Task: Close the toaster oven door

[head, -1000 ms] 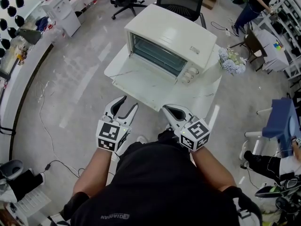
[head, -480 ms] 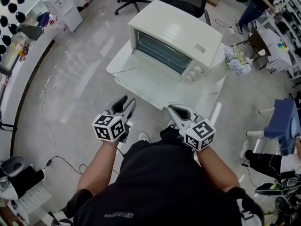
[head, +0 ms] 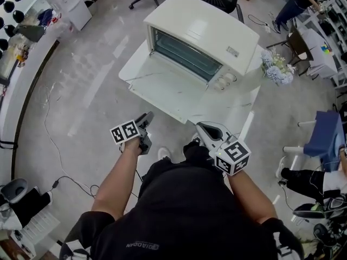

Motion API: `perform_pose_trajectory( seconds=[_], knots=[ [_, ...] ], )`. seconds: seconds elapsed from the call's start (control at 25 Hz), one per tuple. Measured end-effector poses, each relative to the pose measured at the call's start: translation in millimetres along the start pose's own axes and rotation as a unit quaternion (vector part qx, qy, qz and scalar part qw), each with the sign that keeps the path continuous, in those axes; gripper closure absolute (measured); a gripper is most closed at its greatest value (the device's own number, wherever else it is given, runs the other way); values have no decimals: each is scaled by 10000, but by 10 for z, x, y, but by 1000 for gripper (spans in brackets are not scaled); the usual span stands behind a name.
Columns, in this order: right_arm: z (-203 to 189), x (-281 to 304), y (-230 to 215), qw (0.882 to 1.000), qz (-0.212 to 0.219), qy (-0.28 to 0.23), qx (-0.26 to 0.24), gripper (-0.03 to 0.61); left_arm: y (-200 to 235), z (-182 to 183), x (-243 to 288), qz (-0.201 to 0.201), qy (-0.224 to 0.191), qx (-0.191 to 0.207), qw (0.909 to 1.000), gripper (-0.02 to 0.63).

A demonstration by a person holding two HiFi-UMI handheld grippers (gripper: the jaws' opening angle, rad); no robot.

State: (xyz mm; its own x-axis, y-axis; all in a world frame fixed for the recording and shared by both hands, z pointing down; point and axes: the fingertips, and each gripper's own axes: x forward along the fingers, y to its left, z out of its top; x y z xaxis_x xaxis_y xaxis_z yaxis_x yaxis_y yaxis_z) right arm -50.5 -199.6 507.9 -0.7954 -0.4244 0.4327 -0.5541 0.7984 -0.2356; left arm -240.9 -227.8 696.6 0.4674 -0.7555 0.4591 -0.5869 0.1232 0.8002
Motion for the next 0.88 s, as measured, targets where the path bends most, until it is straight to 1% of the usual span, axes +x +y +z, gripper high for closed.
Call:
perform_pose_trajectory(
  seconds=[0.08,0.16,0.24,0.52,0.76,0.88],
  knots=[
    [-20,-7,-15,10000,-15,35,16,577,178,-83,137,106,119,-254,9996,421],
    [-38,-23,-13,10000,-24,84,-13,577,330,-176,242,276,262,-334,9987,410],
    [-59,-39,-16,9999,-48,134,-57,577,411,-226,326,341,336,-376,9981,405],
    [-131,-110,-102,9996,-197,221,15,577,440,-188,586,201,311,-541,9978,399],
    [-154,-158,-173,9993,-291,233,44,577,456,-181,650,16,240,-633,9977,390],
    [-165,-178,-177,9992,-303,268,34,577,467,-181,670,-6,200,-652,9977,391]
  ],
)
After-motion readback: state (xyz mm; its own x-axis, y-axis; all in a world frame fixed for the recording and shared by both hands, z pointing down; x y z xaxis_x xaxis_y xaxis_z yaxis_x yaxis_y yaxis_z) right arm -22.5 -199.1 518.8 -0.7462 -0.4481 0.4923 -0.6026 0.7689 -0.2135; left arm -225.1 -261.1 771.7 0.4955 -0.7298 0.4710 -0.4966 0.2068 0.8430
